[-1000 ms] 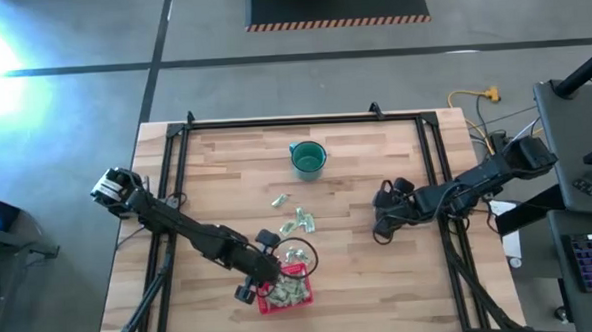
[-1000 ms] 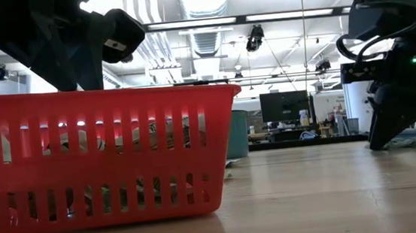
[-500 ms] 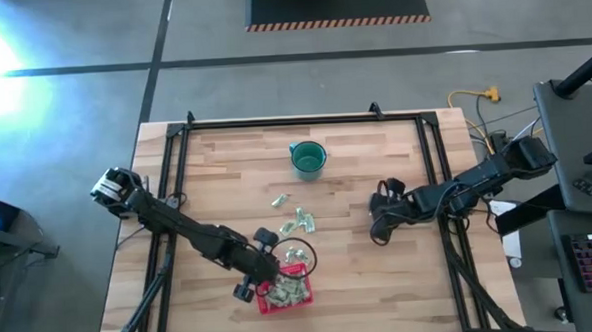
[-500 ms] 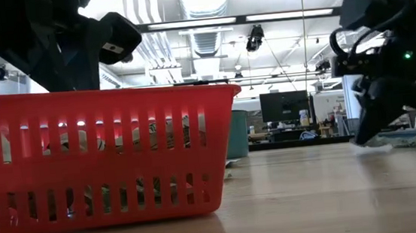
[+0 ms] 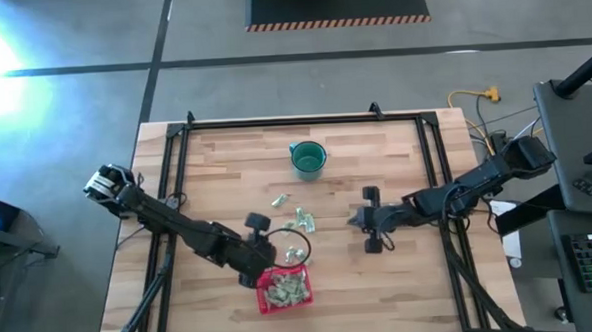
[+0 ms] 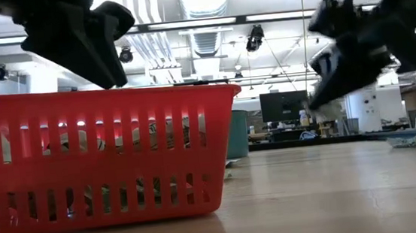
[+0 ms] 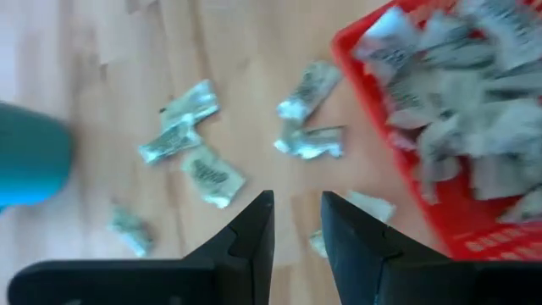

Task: Pick and place items into bin
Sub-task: Put the green stevia packet into the red bin

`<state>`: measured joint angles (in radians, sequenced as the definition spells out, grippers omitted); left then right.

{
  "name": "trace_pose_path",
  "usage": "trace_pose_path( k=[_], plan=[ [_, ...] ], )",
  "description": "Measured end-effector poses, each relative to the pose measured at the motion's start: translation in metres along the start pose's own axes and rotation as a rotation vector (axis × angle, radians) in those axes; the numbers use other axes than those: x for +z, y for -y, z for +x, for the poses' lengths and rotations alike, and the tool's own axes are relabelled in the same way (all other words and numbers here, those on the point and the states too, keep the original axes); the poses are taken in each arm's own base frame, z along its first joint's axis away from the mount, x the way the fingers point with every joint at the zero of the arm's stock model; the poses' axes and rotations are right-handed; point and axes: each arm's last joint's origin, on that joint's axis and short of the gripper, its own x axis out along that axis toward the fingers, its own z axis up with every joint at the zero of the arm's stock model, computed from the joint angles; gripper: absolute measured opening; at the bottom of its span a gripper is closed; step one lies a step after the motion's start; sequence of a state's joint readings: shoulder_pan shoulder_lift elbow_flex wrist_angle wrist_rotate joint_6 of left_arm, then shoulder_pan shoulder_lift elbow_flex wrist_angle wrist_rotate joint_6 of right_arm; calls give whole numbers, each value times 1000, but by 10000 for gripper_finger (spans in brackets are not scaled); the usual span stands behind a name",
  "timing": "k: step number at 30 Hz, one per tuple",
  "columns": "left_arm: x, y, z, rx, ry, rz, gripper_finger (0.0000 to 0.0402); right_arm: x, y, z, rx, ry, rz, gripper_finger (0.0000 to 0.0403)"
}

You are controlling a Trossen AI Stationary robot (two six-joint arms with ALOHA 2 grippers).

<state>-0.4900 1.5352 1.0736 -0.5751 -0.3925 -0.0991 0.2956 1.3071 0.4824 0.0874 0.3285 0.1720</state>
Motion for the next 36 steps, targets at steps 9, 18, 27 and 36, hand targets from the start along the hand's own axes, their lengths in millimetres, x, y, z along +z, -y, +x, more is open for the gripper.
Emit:
trace_pose_path(
  k=[9,18,27,36],
  plan=[
    [-16,-10,11,262,-44,30,82,27,-15,1,118,304,-76,11],
    [-41,-56,41,317,-163,-4,82,57,-39,37,275,349,-180,11],
    [-52,-110,63,175,-125,-54,82,92,-64,68,447,281,-265,11],
    [-67,-148,70,69,-74,-182,82,91,-78,89,508,214,-308,11]
  ],
)
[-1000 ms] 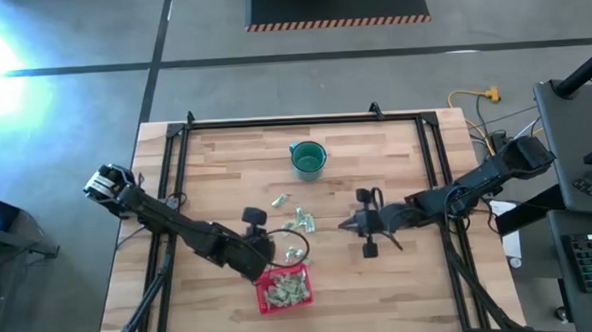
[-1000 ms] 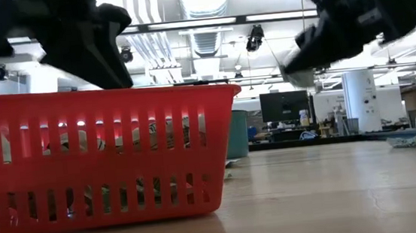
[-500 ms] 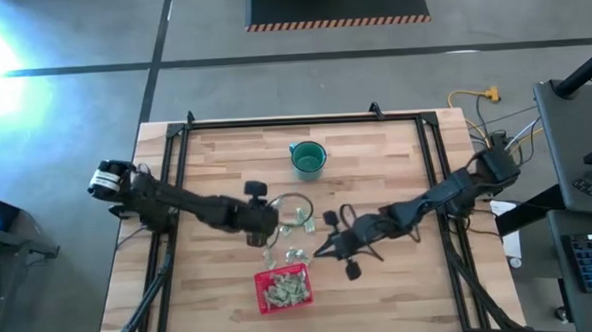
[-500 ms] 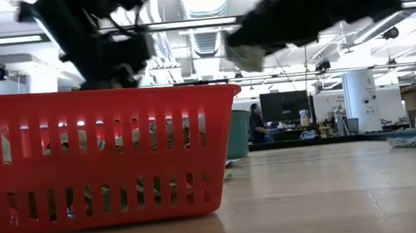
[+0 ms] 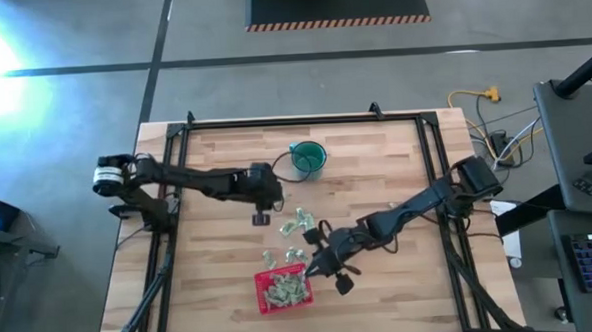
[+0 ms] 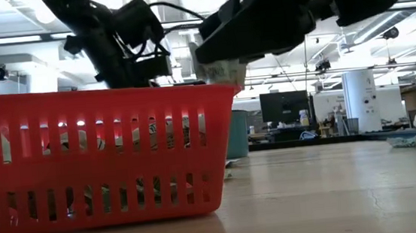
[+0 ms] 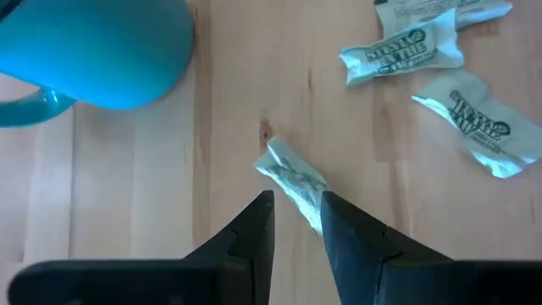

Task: Pick and place items into bin
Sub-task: Put the green stevia packet into the red bin

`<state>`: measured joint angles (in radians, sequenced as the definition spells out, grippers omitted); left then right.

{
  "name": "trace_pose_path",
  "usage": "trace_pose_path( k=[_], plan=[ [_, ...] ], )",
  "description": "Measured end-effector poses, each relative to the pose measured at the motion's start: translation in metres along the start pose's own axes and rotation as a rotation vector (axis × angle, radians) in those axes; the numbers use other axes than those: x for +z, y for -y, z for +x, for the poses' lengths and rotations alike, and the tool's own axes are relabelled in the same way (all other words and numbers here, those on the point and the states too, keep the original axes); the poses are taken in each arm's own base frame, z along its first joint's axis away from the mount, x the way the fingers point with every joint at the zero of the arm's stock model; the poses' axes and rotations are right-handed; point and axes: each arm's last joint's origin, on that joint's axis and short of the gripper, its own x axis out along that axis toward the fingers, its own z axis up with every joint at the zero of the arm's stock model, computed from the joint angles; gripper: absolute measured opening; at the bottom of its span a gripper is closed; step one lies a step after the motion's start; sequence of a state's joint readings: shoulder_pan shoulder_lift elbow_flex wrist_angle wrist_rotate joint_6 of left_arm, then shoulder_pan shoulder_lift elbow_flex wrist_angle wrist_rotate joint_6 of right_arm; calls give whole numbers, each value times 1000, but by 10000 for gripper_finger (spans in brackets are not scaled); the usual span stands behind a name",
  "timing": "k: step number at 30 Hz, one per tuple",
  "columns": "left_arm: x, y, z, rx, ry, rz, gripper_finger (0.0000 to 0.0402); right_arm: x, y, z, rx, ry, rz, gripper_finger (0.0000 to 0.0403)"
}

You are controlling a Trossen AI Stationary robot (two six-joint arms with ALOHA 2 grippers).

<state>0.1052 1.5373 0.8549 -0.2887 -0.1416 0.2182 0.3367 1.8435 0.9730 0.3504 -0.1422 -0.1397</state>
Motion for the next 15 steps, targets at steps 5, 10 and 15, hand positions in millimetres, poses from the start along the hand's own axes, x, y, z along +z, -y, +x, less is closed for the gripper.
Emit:
trace_pose_path(
  k=[5,10,15],
  plan=[
    [-5,-5,4,-4,5,-23,82,1,1,9,24,1,-2,11],
    [-11,-5,8,1,16,-31,82,4,0,18,24,35,-11,11],
    [-14,-6,9,2,3,-40,82,3,-3,35,59,47,-17,11]
  ],
)
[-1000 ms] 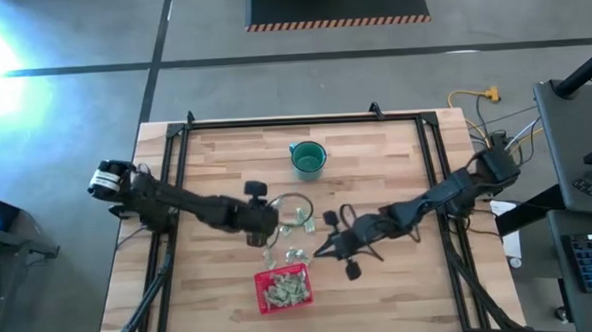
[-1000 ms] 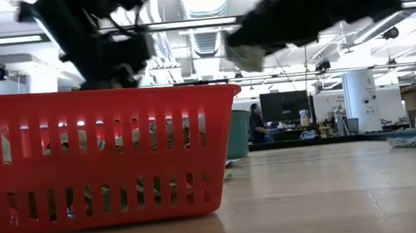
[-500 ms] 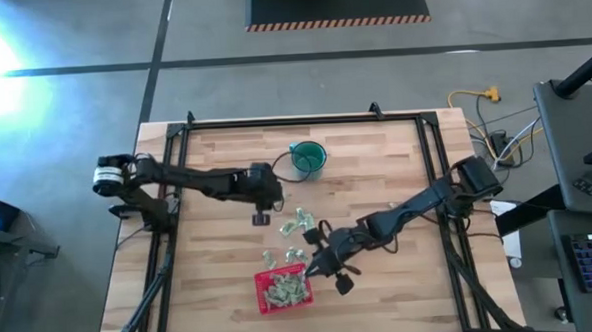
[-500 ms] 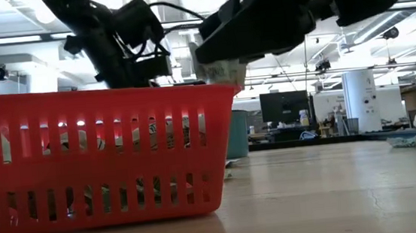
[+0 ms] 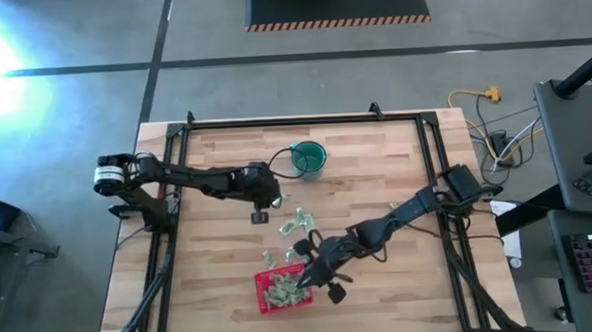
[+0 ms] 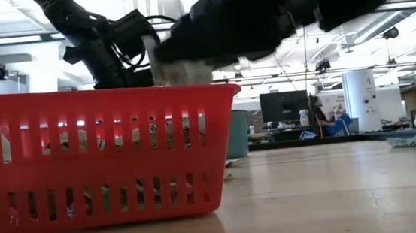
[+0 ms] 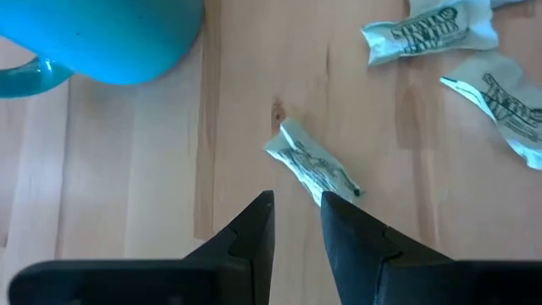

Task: Pick and place items into bin
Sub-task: Put the green stevia packet into the red bin

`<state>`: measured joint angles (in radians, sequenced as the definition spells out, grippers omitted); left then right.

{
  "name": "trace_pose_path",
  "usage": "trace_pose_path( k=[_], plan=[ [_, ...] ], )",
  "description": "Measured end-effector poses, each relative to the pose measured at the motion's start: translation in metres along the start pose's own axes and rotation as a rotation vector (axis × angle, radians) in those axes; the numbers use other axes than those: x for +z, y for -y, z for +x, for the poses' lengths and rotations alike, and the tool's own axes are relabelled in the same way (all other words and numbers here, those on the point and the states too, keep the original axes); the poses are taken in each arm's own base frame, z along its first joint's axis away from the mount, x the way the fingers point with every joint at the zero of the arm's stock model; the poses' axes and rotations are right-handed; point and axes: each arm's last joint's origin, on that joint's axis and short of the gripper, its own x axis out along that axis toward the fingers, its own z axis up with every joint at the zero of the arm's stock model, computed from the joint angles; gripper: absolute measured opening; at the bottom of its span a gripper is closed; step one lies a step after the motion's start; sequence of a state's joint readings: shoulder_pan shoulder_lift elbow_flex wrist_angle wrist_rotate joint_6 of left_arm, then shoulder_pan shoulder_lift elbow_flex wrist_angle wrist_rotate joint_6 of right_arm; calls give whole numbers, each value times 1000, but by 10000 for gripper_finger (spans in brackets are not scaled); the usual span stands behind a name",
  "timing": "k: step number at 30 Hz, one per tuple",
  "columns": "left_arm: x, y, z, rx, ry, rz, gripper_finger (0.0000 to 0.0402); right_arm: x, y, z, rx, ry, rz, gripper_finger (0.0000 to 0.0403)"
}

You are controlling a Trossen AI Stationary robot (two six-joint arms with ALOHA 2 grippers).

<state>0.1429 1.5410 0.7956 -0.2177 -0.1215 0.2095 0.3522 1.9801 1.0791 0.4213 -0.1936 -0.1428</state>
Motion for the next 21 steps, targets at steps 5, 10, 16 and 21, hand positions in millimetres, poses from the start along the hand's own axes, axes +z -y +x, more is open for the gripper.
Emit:
trace_pose_path(
  k=[5,10,16,21],
  plan=[
    [1,0,0,4,13,-4,82,2,3,11,9,-59,15,11],
    [1,0,0,3,10,-6,82,3,1,11,59,-62,-19,26],
    [1,0,0,5,17,-18,82,5,-1,10,75,-56,-27,89],
    [1,0,0,5,16,-19,82,6,-1,9,74,-54,-30,142]
  ],
)
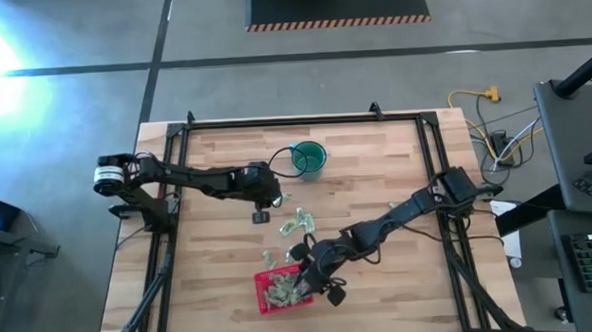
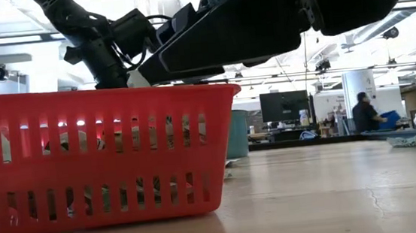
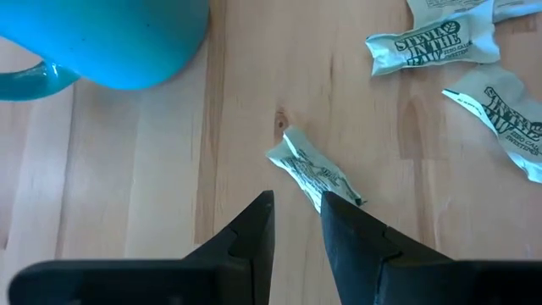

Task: Pick and place items into bin
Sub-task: Put the green stevia packet into the red bin

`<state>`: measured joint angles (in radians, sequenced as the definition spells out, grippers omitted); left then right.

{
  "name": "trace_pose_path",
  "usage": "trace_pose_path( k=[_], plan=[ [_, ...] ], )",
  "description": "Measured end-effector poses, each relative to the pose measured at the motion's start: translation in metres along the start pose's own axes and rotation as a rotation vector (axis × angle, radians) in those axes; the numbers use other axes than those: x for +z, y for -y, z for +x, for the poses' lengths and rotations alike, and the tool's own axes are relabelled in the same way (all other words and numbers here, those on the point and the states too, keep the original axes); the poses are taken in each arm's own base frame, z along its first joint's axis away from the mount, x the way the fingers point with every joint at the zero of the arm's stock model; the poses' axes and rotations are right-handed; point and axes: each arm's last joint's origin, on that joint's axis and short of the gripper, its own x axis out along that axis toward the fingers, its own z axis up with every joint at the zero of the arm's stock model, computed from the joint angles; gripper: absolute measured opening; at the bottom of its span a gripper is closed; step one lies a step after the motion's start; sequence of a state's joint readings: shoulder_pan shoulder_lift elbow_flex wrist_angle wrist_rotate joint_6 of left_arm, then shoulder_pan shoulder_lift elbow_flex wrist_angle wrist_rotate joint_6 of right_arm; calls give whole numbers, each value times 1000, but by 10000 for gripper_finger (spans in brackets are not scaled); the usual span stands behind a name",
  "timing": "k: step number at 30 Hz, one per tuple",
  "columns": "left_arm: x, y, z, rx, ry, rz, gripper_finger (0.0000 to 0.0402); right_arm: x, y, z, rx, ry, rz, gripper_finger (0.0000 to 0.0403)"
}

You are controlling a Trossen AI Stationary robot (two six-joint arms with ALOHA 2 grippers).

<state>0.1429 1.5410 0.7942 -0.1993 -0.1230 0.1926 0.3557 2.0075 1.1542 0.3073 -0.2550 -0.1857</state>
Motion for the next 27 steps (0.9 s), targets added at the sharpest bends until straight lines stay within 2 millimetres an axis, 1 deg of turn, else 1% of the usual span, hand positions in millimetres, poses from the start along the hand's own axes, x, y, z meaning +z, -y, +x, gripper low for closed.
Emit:
trace_pose_path(
  k=[2,6,10,14,17,22,27],
  plan=[
    [0,0,0,0,-2,-4,82,2,-1,-3,3,-12,2,156],
    [-2,0,1,-16,-4,-19,82,11,-4,-15,12,-46,12,173],
    [-4,-1,2,-39,-6,-37,82,18,-10,-29,21,-89,38,178],
    [-3,-2,2,-60,7,-43,82,23,-18,-41,-27,-161,47,178],
    [-3,-1,2,-84,23,-45,82,20,-23,-50,-158,-277,82,178],
    [-1,0,2,-109,43,-51,82,11,-30,-71,-467,-488,151,177],
    [-2,0,2,-111,35,-69,82,-2,-34,-94,-692,-631,252,170]
  ],
)
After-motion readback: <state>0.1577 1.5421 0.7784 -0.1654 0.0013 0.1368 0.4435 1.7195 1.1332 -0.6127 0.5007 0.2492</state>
